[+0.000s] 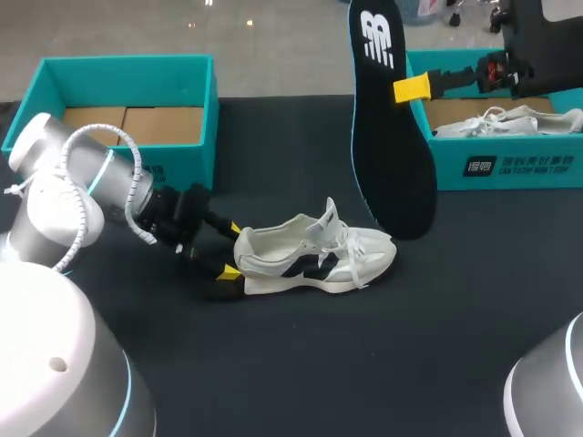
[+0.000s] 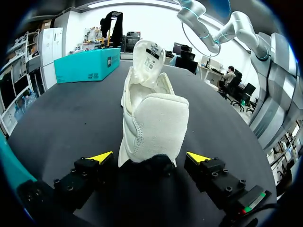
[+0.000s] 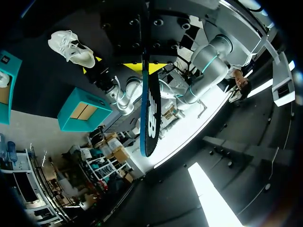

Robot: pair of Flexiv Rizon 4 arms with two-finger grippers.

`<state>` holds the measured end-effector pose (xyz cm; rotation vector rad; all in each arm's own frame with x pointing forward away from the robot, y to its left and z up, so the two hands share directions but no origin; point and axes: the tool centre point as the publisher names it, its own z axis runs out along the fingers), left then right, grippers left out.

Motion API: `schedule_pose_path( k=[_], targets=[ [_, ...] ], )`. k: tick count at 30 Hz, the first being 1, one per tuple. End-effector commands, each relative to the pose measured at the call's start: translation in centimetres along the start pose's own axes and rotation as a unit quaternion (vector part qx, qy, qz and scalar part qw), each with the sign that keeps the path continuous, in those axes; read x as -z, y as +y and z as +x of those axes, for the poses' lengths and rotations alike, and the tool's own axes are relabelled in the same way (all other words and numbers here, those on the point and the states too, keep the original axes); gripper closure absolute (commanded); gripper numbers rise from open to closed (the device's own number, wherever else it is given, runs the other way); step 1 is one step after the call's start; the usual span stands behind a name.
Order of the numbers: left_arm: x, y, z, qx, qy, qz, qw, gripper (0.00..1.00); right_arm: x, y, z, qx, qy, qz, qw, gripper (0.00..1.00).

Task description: Take the shoe out of the shoebox, open the shoe tongue, remove and reinsert the insole, then place the shoe into the shoebox

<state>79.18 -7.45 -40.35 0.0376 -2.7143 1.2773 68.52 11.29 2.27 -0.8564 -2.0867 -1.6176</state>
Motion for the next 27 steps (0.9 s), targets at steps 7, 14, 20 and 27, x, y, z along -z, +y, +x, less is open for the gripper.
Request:
schedule_pose_path(
  k=[7, 14, 20, 27],
  targets=[
    [1.0, -0.8, 0.7, -0.001, 0.003, -0.078, 0.997, 0.00, -0.2, 0.1, 0.0, -0.001, -0.001, 0.001, 1.000, 1.00],
    [1.9, -1.7, 1.3, 0.007, -0.006, -0.149, 0.989, 0.00, -0.2, 0.1, 0.0, -0.001, -0.001, 0.001, 1.000, 1.00],
    [2.2, -2.4, 1.6, 0.016, 0.003, -0.208, 0.978, 0.00, -0.2, 0.1, 0.0, -0.001, -0.001, 0.001, 1.000, 1.00],
    [2.8, -3.2, 1.7, 0.013, 0.008, -0.281, 0.960, 0.00, -0.2, 0.1, 0.0, -0.001, -0.001, 0.001, 1.000, 1.00]
  ],
)
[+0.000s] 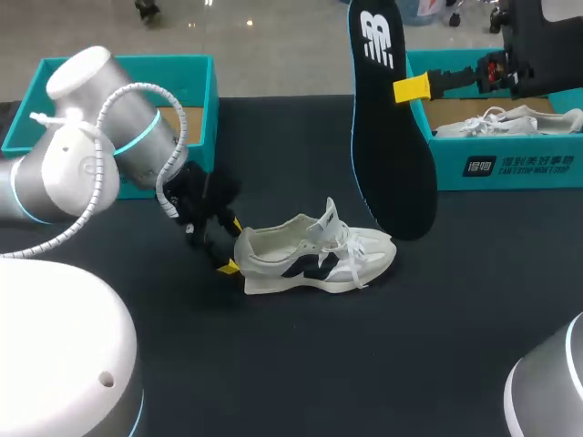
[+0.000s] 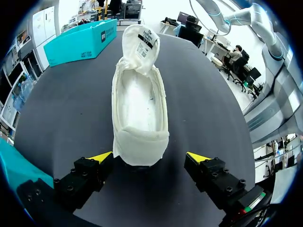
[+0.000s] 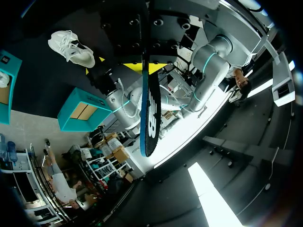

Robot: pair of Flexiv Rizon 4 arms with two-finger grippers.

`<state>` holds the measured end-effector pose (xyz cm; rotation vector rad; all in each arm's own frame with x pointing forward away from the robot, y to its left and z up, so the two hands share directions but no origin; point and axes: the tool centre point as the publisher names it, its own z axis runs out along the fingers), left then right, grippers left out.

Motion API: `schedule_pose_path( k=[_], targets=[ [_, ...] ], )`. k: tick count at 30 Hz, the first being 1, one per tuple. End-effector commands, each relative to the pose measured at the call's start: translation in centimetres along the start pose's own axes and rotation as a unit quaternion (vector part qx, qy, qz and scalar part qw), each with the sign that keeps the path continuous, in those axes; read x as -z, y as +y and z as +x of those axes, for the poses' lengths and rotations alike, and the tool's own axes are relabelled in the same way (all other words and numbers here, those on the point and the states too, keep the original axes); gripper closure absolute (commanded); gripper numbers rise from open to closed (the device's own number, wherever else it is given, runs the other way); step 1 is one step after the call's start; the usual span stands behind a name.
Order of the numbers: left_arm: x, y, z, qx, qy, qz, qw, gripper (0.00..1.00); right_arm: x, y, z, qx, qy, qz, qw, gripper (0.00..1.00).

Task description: Take the shoe out of the shoebox, open the shoe tongue, remove and reinsert the insole, then place the shoe into the shoebox

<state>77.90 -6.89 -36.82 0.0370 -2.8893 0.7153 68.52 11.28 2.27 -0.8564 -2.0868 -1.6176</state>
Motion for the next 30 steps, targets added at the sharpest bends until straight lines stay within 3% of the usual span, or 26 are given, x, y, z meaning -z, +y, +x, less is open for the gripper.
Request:
schedule_pose_path(
  k=[1, 13, 19, 30],
  targets=[
    [0.9, -0.9, 0.0, -0.004, 0.003, -0.101, 0.995, 0.00, -0.2, 0.1, 0.0, -0.001, -0.001, 0.001, 1.000, 1.00],
    [1.6, -3.0, 0.5, -0.021, 0.006, -0.199, 0.980, 0.00, -0.2, 0.1, 0.0, -0.001, -0.001, 0.001, 1.000, 1.00],
    [1.8, -3.0, 0.3, -0.002, -0.018, -0.217, 0.976, 0.00, -0.2, 0.1, 0.0, -0.001, -0.001, 0.001, 1.000, 1.00],
    [1.8, -3.0, 0.3, -0.002, -0.018, -0.217, 0.976, 0.00, -0.2, 0.1, 0.0, -0.001, -0.001, 0.001, 1.000, 1.00]
  ],
)
